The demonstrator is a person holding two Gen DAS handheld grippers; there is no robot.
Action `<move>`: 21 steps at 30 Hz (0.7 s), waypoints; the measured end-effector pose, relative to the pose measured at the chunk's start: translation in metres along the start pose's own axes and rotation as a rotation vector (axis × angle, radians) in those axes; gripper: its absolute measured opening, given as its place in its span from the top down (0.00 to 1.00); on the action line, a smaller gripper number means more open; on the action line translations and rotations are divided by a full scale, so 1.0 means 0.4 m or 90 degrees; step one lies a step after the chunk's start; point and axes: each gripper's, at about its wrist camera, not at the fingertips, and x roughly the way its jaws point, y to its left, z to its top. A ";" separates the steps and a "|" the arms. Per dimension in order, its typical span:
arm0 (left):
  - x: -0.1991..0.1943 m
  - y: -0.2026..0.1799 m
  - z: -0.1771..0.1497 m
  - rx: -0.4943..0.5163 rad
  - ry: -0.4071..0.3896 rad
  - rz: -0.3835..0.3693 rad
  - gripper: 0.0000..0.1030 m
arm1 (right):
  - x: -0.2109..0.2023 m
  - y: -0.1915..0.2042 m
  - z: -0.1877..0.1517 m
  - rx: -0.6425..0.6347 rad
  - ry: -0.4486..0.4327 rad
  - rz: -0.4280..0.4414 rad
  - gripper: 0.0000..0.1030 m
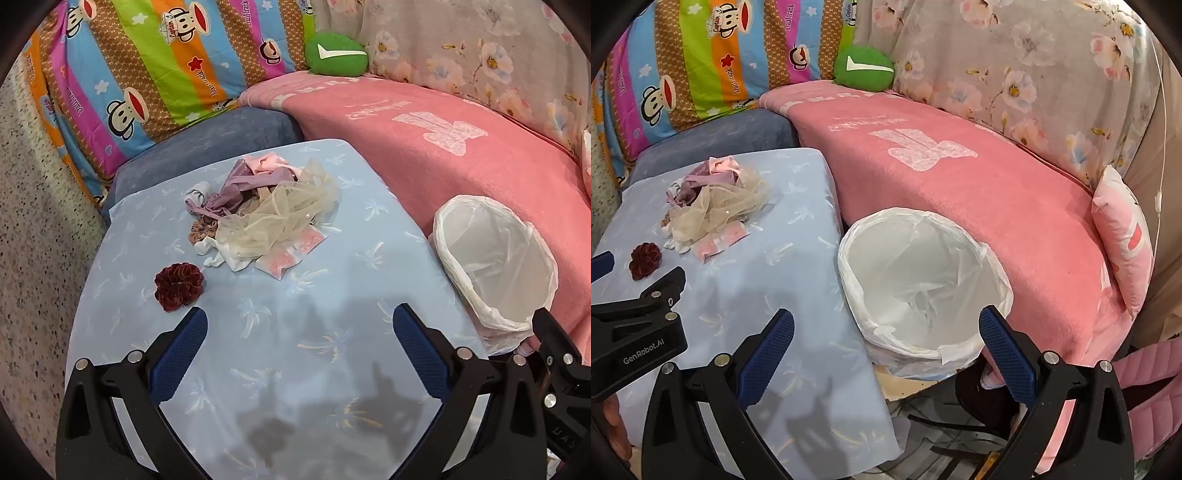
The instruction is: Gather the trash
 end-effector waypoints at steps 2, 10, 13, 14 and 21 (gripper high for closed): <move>-0.001 -0.002 -0.001 0.000 0.001 0.000 0.07 | 0.001 -0.001 0.000 0.000 -0.001 0.000 0.06; -0.003 -0.001 -0.001 -0.007 0.003 -0.006 0.07 | 0.003 -0.002 -0.001 0.001 -0.001 0.002 0.06; 0.000 -0.001 0.000 -0.009 0.004 -0.006 0.07 | 0.001 0.004 0.000 -0.001 0.000 0.000 0.06; 0.000 0.000 0.000 -0.009 0.004 -0.007 0.07 | 0.001 0.005 0.000 -0.001 0.000 0.000 0.06; -0.001 -0.004 -0.003 -0.008 -0.001 -0.011 0.07 | 0.000 0.006 -0.001 -0.002 -0.001 -0.001 0.06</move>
